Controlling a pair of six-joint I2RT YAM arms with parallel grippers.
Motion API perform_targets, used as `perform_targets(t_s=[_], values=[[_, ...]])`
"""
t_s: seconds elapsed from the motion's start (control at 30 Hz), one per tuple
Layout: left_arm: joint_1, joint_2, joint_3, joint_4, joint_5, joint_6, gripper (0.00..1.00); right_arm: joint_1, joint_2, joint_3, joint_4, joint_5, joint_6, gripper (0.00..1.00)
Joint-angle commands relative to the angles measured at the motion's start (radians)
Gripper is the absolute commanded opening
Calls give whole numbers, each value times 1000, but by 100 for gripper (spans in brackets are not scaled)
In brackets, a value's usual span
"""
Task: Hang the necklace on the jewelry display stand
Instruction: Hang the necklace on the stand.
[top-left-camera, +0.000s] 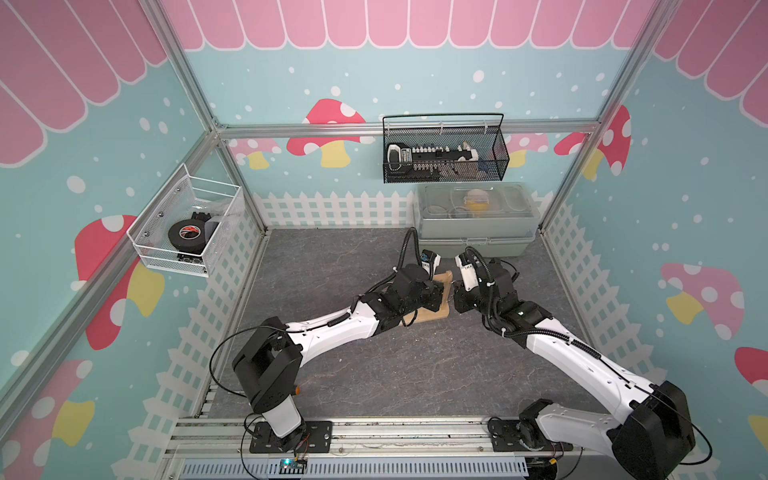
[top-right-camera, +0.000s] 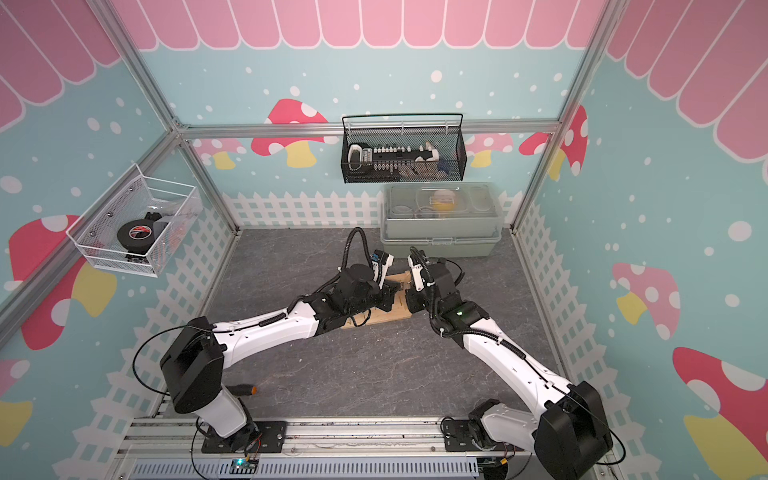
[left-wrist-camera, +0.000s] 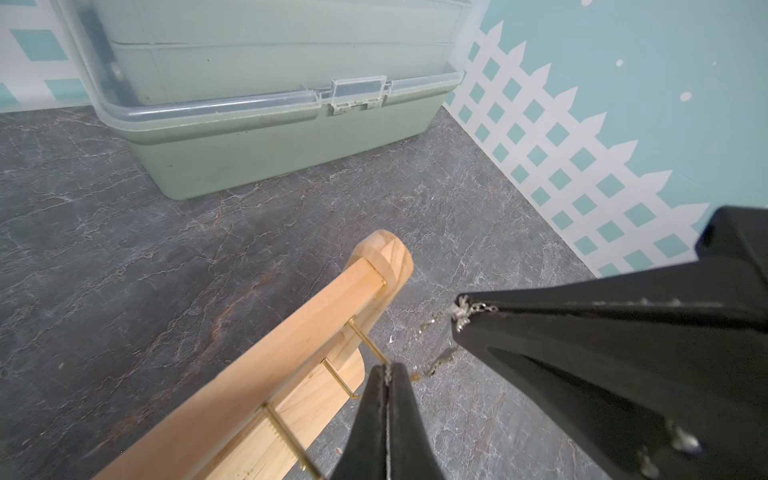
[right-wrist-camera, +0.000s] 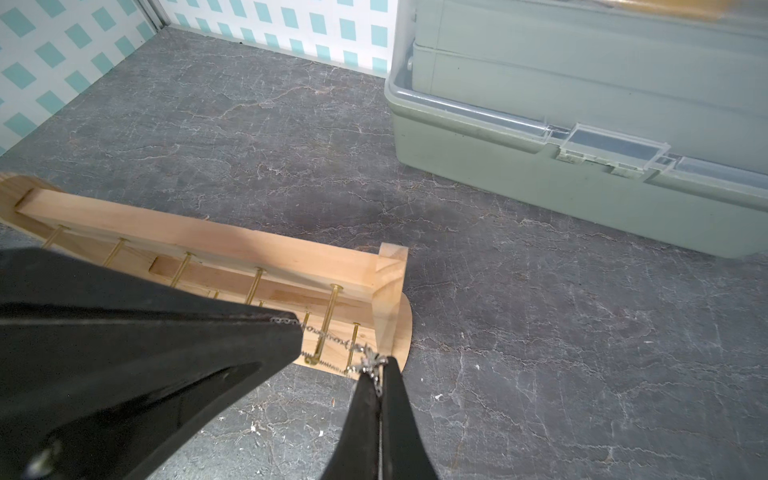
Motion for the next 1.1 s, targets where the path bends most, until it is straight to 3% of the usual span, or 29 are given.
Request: perform_targets(t_s=[0.0,0.17,0.37,1.07], values=[[6,18,29,-27,-3,-8,5,-6,5,-23,20,-25,7,1],[6,15,24,-36,-20,-15,11,-6,-1,-30,5,-56,24,1],[6,10,21,-37,-30,-15,12,-6,-2,-56,2,-112,67,2],[11,-29,-1,-32,-41,-24,13,-7,50,-127,100,-85,62,2]])
